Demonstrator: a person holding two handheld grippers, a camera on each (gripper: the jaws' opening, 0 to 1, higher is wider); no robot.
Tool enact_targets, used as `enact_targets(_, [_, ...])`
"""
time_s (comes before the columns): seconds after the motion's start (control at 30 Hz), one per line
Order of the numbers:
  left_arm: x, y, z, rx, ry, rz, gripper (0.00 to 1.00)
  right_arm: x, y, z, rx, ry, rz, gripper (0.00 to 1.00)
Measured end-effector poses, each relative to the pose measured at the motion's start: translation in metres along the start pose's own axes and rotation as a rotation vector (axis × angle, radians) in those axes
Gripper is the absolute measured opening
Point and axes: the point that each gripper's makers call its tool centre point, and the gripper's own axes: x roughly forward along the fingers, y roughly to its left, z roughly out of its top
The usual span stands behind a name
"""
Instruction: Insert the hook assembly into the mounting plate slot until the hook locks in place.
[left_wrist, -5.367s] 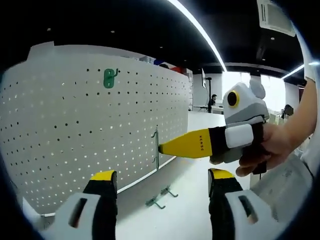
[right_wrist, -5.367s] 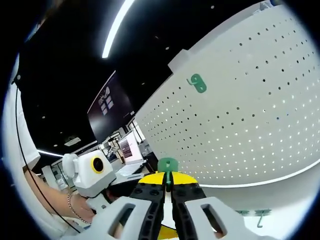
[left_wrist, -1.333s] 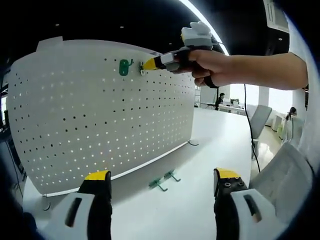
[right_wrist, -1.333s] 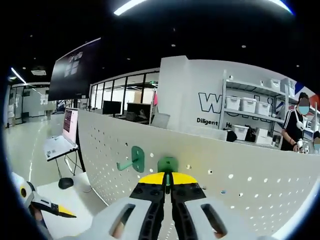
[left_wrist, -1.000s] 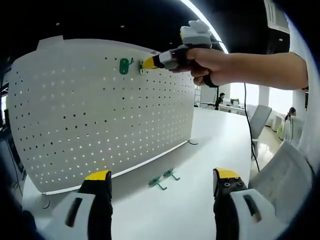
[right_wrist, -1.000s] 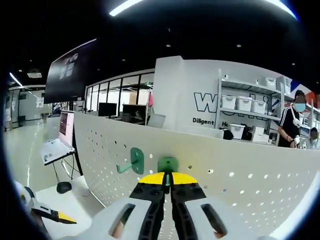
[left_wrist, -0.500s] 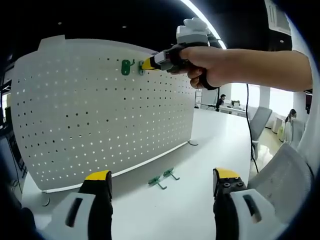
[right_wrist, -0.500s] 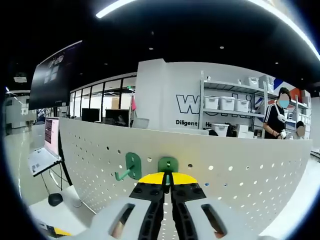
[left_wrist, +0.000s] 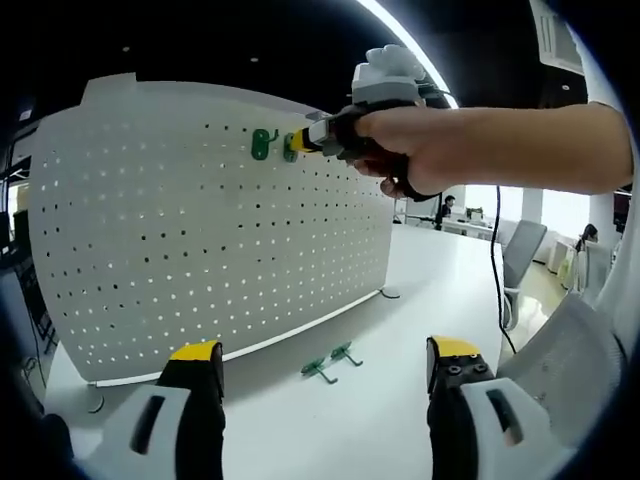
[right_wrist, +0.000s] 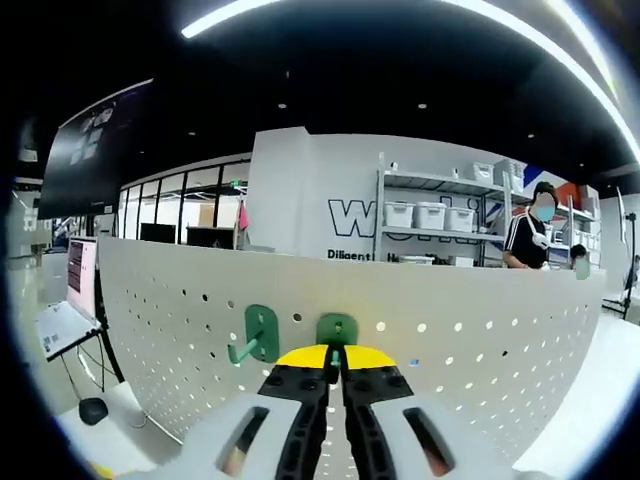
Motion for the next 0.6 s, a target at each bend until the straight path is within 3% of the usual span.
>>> enact_targets(0.6, [-0.0033, 0.0009, -0.0026, -0.003, 0.002, 0.012, 0.85, -0.0020, 0.0003, -0.0005, 0.023, -0.008, 0.006, 0.04])
